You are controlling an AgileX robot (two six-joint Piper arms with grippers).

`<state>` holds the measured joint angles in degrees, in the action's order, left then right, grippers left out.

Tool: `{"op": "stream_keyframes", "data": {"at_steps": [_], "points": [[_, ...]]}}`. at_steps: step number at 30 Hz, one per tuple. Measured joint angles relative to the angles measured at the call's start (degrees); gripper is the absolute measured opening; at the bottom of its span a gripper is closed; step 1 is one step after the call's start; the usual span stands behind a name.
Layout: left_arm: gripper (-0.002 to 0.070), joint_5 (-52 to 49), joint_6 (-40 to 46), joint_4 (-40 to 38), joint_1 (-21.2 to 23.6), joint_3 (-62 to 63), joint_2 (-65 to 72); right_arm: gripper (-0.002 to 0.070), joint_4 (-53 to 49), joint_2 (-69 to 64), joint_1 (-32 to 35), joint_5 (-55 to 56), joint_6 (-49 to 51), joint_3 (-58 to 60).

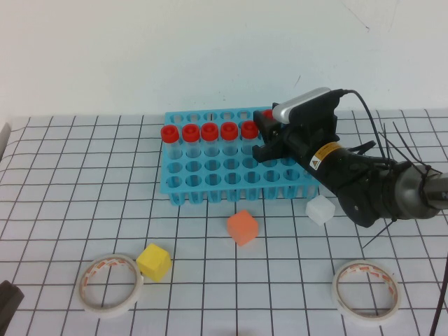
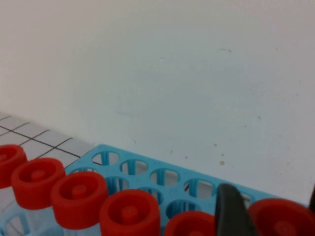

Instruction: Place the test tubes

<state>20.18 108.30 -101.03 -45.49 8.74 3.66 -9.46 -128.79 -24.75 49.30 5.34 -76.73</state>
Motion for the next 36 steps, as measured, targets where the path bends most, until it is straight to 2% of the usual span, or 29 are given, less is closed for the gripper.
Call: {"op": "stream_keyframes", "data": {"at_steps": [2, 4, 11, 13, 15, 19, 21, 26, 30, 33, 36], "points": [[-0.0001, 0.0, 0.0, 0.0, 0.0, 0.0, 0.0, 0.0393, 0.0, 0.3, 0.0, -0.6, 0.9, 0.0], [-0.0001, 0.0, 0.0, 0.0, 0.0, 0.0, 0.0, 0.0419, 0.0, 1.4, 0.0, -2.1, 1.4, 0.1], [-0.0001, 0.0, 0.2, 0.0, 0.0, 0.0, 0.0, 0.0427, -1.4, 12.8, 0.3, -2.8, 2.2, 6.6], [-0.0001, 0.0, 0.2, 0.0, 0.0, 0.0, 0.0, 0.0396, -2.0, 17.9, 0.3, -3.1, 3.4, 10.2], [-0.0001, 0.0, 0.2, 0.0, 0.0, 0.0, 0.0, 0.0325, -2.5, 23.7, 0.4, -4.0, 6.0, 14.5], [-0.0001, 0.0, 0.2, 0.0, 0.0, 0.0, 0.0, 0.0112, -6.2, 37.2, 0.4, -7.7, 10.2, 23.3], [-0.0001, 0.0, 0.2, 0.0, 0.0, 0.0, 0.0, 0.003, -13.3, 47.1, 0.4, -10.5, 13.7, 29.5], [-0.0001, 0.0, 0.2, 0.0, 0.0, 0.0, 0.0, 0.0004, -24.7, 64.0, 0.4, -15.7, 21.1, 35.9], [-0.0001, 0.0, 0.2, 0.0, 0.0, 0.0, 0.0, 0.0, -30.9, 76.1, 0.4, -27.2, 22.9, 39.9], [-0.0001, 0.0, 0.2, 0.0, 0.0, 0.0, 0.0, -0.0001, -34.1, 85.8, 0.4, -34.4, 24.8, 45.0], [-0.0001, 0.0, 0.2, 0.0, 0.0, 0.0, 0.0, -0.0001, -34.4, 91.6, 0.4, -36.5, 25.3, 48.8]]}}
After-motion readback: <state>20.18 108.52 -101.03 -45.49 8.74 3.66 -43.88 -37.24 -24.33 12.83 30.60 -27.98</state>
